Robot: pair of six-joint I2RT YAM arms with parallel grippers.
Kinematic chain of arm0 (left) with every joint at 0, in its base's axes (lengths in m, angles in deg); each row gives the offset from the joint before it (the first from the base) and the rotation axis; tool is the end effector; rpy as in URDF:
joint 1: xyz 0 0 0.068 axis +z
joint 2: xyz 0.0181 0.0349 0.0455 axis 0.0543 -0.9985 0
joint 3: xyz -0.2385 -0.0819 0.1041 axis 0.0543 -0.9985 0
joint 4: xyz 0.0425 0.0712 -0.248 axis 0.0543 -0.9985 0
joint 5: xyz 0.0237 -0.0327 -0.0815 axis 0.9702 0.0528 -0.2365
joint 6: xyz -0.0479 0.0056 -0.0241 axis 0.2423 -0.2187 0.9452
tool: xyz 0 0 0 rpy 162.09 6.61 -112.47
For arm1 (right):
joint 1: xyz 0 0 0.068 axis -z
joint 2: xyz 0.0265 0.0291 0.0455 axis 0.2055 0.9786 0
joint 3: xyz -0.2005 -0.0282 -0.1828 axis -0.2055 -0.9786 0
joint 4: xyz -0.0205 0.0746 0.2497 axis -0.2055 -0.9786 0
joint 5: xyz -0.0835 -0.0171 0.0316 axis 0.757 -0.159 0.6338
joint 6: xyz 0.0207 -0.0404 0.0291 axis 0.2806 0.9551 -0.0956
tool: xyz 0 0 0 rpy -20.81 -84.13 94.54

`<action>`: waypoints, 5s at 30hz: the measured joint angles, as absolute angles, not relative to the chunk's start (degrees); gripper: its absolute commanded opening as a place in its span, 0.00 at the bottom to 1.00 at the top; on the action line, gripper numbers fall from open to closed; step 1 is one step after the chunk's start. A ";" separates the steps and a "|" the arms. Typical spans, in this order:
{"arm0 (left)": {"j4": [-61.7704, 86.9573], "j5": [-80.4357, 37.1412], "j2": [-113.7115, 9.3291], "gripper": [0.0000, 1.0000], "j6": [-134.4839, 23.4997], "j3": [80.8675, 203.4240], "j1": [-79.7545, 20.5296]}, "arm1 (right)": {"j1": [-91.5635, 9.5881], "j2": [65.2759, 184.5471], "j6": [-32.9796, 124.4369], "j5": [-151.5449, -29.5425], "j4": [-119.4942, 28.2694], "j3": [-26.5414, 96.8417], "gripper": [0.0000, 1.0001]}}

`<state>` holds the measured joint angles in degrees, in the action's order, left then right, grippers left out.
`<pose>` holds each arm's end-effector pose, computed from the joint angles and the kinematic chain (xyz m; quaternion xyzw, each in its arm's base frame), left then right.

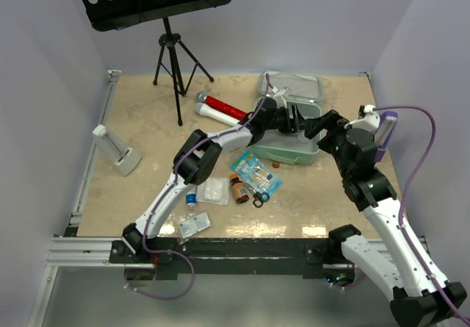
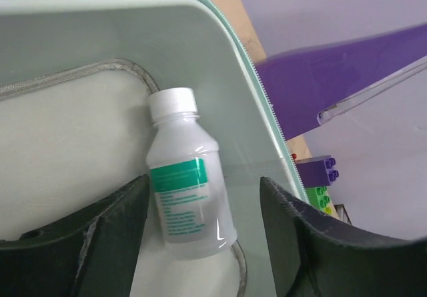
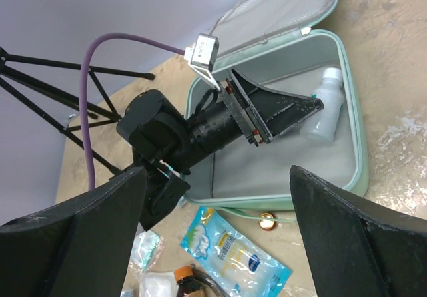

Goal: Organize the medicine kit

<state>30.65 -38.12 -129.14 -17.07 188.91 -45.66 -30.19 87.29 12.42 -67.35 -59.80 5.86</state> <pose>0.4281 -0.4134 0.1268 0.0828 0.7728 -0.5542 0.2978 0.1700 0.0463 0.3449 0.2292 0.7395 0.2131 0.5960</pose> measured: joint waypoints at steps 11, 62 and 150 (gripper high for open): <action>34.52 -40.11 -122.98 0.84 -15.33 178.59 -45.09 | -30.19 87.18 11.92 -67.29 -60.20 3.92 0.93; -0.49 -5.73 -65.21 0.66 -12.13 115.08 -55.89 | -30.21 93.33 14.44 -72.18 -52.24 -6.33 0.92; 21.78 -39.47 -116.48 0.79 -21.64 173.79 -42.40 | -30.19 92.08 13.26 -67.90 -57.73 3.02 0.98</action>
<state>21.78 -39.47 -116.48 -21.64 173.79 -42.40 -30.19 92.08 13.26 -67.90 -57.73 3.02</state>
